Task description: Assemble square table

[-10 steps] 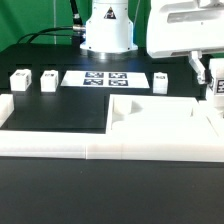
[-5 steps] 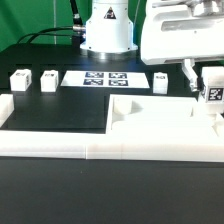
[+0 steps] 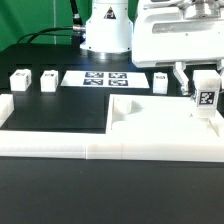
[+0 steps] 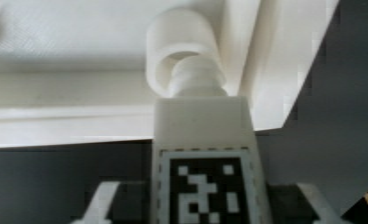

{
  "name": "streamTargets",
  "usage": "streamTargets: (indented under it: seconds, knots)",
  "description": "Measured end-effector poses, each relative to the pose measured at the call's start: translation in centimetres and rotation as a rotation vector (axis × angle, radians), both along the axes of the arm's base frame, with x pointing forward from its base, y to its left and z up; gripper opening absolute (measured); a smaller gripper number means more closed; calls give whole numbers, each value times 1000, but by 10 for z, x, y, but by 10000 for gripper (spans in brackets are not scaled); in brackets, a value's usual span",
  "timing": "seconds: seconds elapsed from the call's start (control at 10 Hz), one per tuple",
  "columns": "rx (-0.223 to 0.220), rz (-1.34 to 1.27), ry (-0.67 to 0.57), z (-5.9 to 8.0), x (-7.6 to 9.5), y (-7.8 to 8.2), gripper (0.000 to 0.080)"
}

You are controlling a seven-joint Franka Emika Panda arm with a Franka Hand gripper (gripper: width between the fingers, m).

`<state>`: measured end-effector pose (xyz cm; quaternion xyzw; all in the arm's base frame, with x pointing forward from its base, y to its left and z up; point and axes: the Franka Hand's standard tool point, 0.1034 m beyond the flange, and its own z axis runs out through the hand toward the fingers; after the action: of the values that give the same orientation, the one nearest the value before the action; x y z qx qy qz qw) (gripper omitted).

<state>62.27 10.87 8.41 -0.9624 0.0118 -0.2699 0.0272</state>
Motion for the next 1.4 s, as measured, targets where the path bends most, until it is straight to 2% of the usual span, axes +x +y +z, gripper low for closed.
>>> streamTargets:
  seconds: [0.3,0.9,1.0,1.1,1.3,1.4]
  knots:
    - [-8,-2,4,-12,-4,-3,288]
    - [-13,9,-32,-13,-2,4,288]
    - [-13,8,-32,-13,-2,4,359]
    - [-13,8,-32,-13,-2,4,359]
    - [-13,8,-32,-13,-2,4,615]
    - [-13,8,-32,-13,-2,4,639]
